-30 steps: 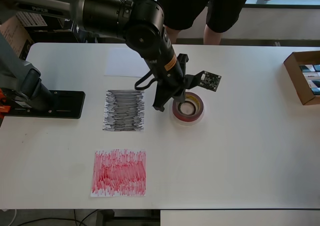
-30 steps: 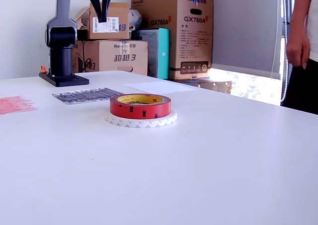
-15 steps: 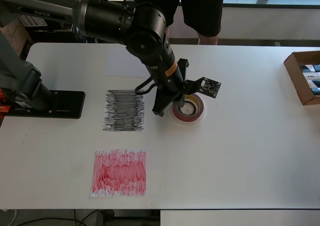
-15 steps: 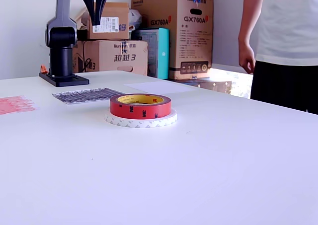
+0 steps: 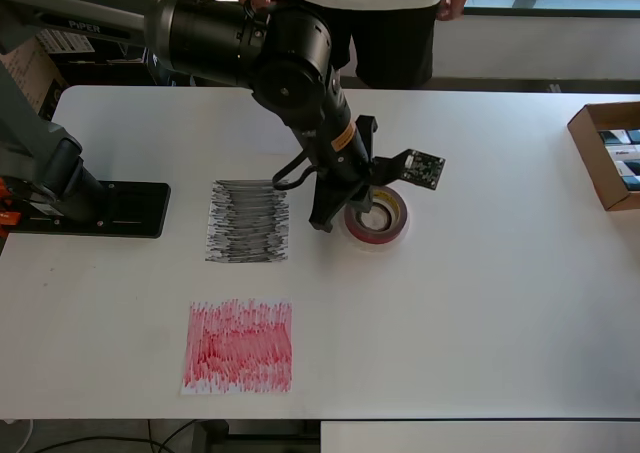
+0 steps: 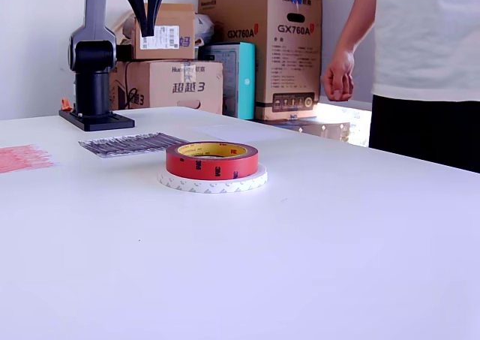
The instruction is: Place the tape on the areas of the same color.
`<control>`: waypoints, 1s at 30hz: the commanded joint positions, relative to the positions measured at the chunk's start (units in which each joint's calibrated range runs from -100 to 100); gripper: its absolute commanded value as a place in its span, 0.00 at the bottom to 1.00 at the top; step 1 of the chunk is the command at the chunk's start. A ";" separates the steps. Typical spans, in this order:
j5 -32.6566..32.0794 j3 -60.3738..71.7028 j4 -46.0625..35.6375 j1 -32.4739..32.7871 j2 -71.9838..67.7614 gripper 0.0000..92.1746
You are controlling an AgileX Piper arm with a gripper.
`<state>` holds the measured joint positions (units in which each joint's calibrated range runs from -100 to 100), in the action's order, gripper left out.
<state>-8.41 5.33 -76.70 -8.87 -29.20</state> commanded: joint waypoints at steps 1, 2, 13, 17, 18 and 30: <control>-0.27 0.26 -0.05 0.51 -0.46 0.00; -0.27 0.26 -0.05 0.59 -0.46 0.00; -0.19 0.44 0.04 1.54 -2.80 0.00; -0.19 0.35 2.33 1.62 -5.70 0.00; -0.11 0.35 3.26 1.54 -6.54 0.00; 1.61 0.44 5.13 1.07 -12.43 0.16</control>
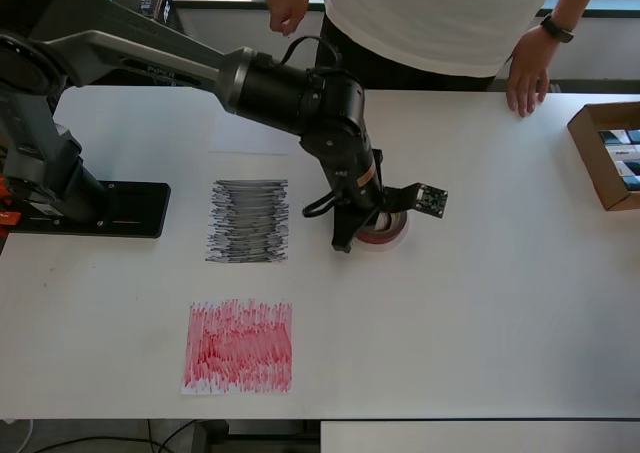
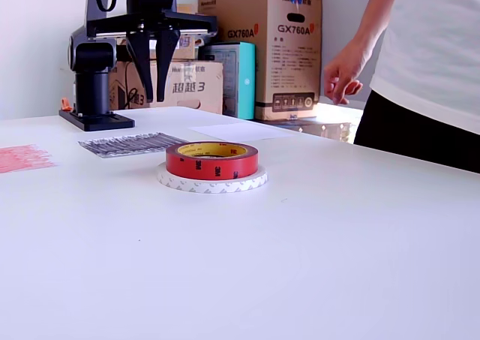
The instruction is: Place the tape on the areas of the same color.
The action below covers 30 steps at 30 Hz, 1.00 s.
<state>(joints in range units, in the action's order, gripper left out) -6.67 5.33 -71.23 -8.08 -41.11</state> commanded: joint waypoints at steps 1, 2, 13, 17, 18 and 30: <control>-0.13 0.44 -0.34 0.28 -0.71 0.17; -0.13 0.44 -0.26 0.28 -0.99 0.19; -0.05 0.35 3.31 0.35 -2.58 0.52; -0.38 0.35 4.33 0.35 -3.89 0.54; -0.54 0.35 4.84 0.35 -4.26 0.54; -0.87 0.44 5.68 0.83 -7.35 0.54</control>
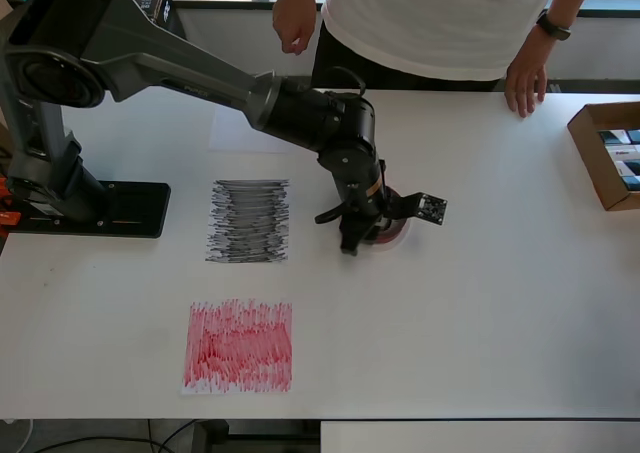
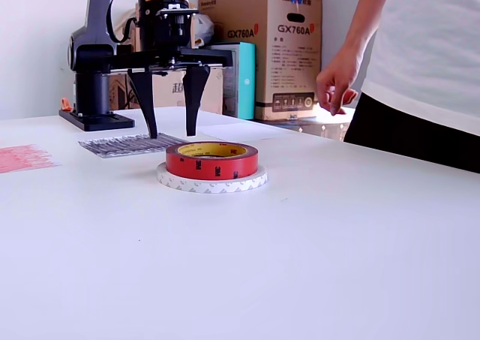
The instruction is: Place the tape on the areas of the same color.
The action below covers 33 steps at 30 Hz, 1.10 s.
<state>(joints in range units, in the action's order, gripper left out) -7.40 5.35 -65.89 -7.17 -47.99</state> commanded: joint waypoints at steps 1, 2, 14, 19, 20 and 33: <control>-0.14 0.42 0.34 0.00 -0.56 0.54; -0.14 0.42 0.34 0.00 -0.75 0.54; -0.23 1.06 1.52 0.00 -2.62 0.55; -0.23 1.69 1.52 -0.16 -2.99 0.54; -0.23 1.69 1.52 -0.16 -2.99 0.54; -0.23 1.69 1.52 -0.08 -3.36 0.54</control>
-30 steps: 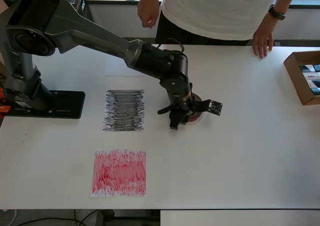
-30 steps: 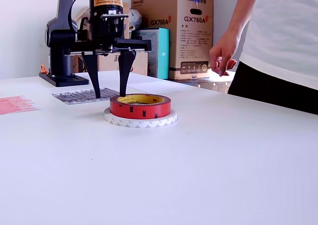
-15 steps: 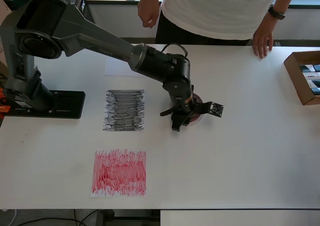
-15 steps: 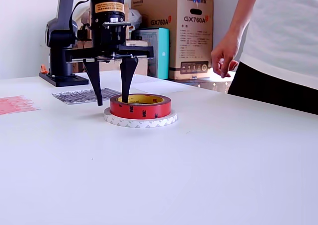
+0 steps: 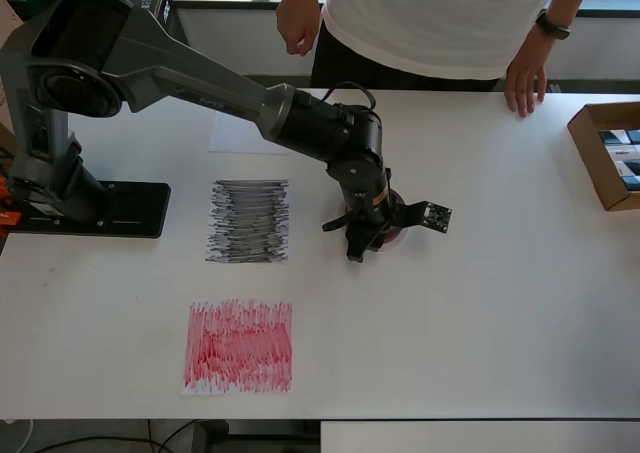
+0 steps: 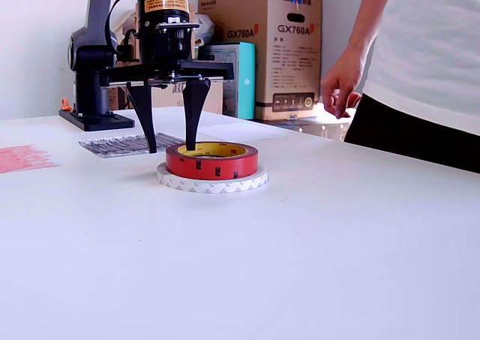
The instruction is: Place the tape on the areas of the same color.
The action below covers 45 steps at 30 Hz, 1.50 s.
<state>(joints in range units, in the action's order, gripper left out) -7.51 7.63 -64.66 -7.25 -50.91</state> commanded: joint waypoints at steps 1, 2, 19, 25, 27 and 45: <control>-0.11 -0.59 0.30 0.01 -0.82 0.54; -0.11 -0.59 0.30 0.01 -1.10 0.54; -0.11 -0.59 0.30 -0.07 -1.38 0.21; -0.11 -0.77 0.30 -0.07 -1.38 0.02; -0.11 -0.77 0.30 -0.07 -1.38 0.00; 0.46 -2.59 -3.95 2.93 8.82 0.00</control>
<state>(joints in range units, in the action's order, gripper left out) -6.67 6.09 -67.12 -5.36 -46.96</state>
